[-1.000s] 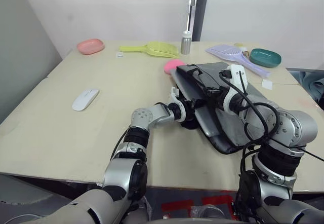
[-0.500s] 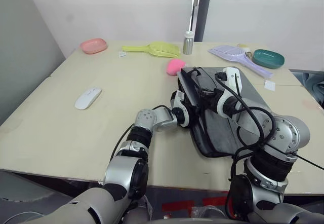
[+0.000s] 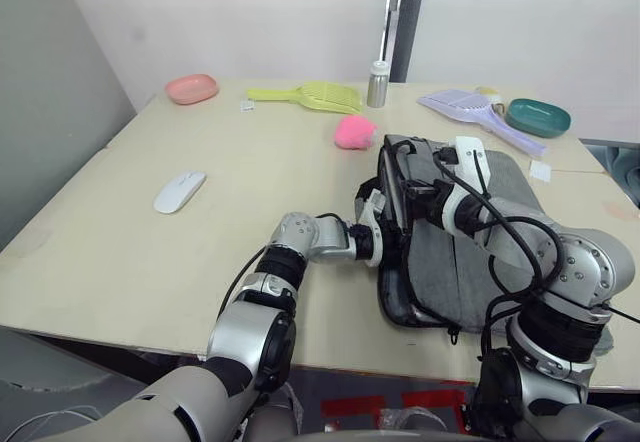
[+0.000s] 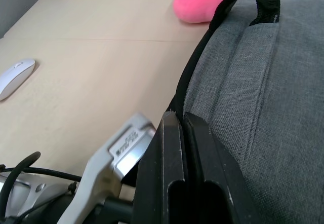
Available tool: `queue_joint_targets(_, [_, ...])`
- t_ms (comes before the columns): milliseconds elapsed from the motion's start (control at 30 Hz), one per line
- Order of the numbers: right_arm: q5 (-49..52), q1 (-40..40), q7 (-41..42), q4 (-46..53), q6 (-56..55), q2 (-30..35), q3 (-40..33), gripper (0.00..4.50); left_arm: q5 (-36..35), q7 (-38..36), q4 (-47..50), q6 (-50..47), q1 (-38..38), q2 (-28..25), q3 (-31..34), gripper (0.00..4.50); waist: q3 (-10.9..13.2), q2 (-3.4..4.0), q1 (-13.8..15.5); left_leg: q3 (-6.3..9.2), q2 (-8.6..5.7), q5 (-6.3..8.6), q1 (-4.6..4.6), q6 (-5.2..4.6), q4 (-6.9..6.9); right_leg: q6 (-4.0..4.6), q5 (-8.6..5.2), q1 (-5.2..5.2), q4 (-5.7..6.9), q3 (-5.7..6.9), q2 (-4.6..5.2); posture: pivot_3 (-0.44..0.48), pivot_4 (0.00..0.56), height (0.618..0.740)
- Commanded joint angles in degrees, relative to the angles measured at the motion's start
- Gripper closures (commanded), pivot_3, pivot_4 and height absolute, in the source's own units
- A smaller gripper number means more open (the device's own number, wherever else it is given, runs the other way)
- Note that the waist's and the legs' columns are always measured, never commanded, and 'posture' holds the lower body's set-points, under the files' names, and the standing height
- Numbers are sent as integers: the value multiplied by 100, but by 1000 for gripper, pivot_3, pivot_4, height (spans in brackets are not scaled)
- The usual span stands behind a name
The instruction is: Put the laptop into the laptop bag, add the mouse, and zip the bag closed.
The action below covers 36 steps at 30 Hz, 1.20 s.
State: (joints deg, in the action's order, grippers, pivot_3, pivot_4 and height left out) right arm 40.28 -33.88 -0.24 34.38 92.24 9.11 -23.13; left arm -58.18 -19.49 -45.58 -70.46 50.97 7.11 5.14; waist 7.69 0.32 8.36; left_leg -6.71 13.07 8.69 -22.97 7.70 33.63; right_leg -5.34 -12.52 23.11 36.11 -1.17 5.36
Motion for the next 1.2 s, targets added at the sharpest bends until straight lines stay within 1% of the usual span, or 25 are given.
queue_joint_targets(33, [396, -108, 130, 144, 26, -54, 47, 4492, 55, -575, 279, -497, 409, 681, -234, 4209, -2, 4, -7, -1, 0, 0, 2, 0, 0, 0, 0, 0, 3, -1, 0, 0, 150, 740])
queue_joint_targets(233, [987, 55, 99, 244, 26, -308, 125, 4492, 326, -798, 273, -550, 416, 690, -175, 4209, -2, 8, -8, -3, 0, 0, 3, 0, 1, -1, 0, 0, 3, -3, 1, 0, 150, 740])
queue_joint_targets(367, [1299, 121, 3, 291, 26, -457, 165, 4492, 446, -796, 208, -368, 413, 711, 11, 4209, -3, 10, -10, -4, 0, 0, 3, 0, 1, -1, 0, 0, 2, -3, 0, 0, 150, 740])
queue_joint_targets(500, [1471, 102, -195, 292, 26, -657, 96, 4492, 460, -689, 137, -42, 430, 763, 343, 4209, -3, 11, -44, -4, 0, 0, 4, 0, 1, -1, 0, 0, 4, -4, 1, 0, 150, 740])
queue_joint_targets(600, [1279, 6, -328, 240, 26, -662, -53, 4492, 500, -476, 207, 408, 345, 858, 592, 4209, -2, 12, -63, -4, 0, 0, 3, 0, 2, -2, 1, 0, 2, -4, 1, 0, 150, 740])
queue_joint_targets(800, [1281, -48, -459, 135, 26, -634, -60, 4492, 478, -85, 141, 654, 279, 1004, 858, 4209, -2, 13, -82, -3, 0, 0, 2, 1, -2, -2, 1, 0, -3, -2, 1, 0, 150, 740])
queue_joint_targets(1033, [1292, -69, -550, 108, 26, -701, -19, 4492, 510, -45, 189, 671, 258, 1152, 801, 4209, -2, 13, -83, -3, 0, 0, 1, 1, -5, -2, 2, 0, -7, -1, 1, 0, 150, 740])
queue_joint_targets(1133, [1262, -90, -584, 83, 26, -739, -17, 4492, 487, -126, 258, 530, 193, 1176, 712, 4209, -2, 13, -83, -3, 0, 1, 1, 1, -5, -2, 2, 0, -6, -1, 1, 0, 150, 740])
queue_joint_targets(1200, [1227, -91, -601, 65, 26, -748, -15, 4492, 526, -209, 391, 601, 116, 1143, 627, 4209, -2, 13, -82, -3, 0, 1, 1, 1, -5, -3, 2, 0, -7, 0, 1, 0, 150, 740])
